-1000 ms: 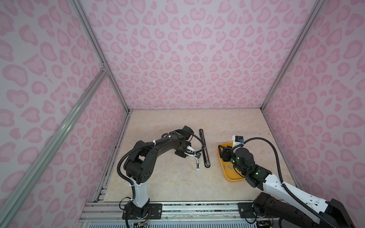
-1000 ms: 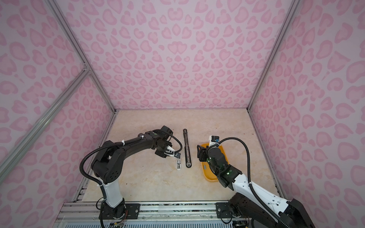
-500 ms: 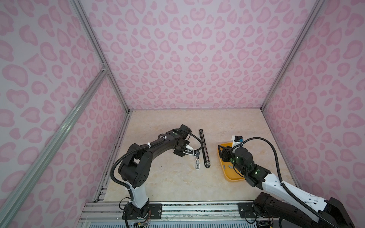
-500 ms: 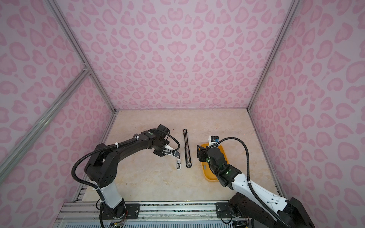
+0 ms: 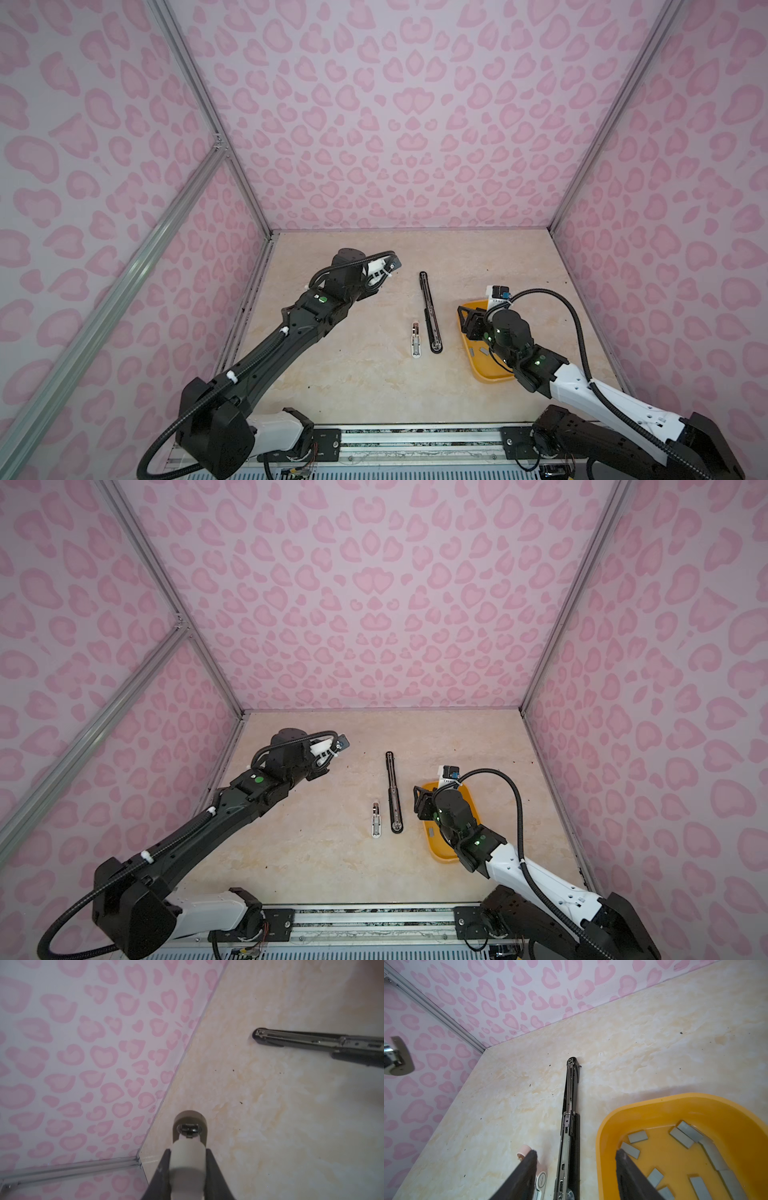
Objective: Load the staples into the stapler
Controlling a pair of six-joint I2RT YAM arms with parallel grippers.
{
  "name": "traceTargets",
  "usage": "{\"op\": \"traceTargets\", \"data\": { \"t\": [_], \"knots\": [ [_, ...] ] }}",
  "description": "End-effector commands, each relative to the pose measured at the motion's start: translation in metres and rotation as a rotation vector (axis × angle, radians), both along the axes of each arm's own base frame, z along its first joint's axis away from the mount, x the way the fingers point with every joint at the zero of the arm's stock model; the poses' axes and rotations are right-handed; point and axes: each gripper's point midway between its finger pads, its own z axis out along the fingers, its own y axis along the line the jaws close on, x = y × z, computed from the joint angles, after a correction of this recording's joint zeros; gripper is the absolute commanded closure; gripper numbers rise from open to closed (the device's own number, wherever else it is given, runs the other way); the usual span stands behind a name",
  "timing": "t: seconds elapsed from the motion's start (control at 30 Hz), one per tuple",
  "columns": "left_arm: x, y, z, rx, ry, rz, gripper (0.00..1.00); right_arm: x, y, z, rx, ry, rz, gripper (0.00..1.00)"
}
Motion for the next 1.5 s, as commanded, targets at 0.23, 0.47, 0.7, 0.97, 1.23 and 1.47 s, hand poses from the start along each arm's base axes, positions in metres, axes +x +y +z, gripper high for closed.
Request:
{"op": "traceTargets", "data": {
  "t": [0.23,0.47,0.7,0.97,1.23,1.47],
  "knots": [
    [-0.041,-0.005,0.014,-0.938,0.072,0.11,0.94,0.002,0.01,0.0,0.002,0.011,0.029,0.4],
    [-0.046,-0.007,-0.061,-0.892,0.247,0.175,0.97,0.003,0.014,0.004,-0.049,-0.003,0.035,0.4],
    [-0.071,-0.016,-0.074,-0.923,0.258,0.04,0.97,-0.004,0.035,0.012,-0.127,-0.048,0.095,0.38],
    [-0.093,-0.052,-0.072,-0.865,0.313,-0.223,0.97,-0.019,0.065,0.022,-0.137,-0.095,0.204,0.37],
    [-0.105,-0.064,-0.069,-0.83,0.286,-0.276,0.97,-0.032,0.079,0.032,-0.111,-0.137,0.276,0.36],
    [-0.11,-0.062,-0.065,-0.829,0.265,-0.284,0.97,-0.039,0.09,0.034,-0.122,-0.169,0.32,0.36]
  ]
}}
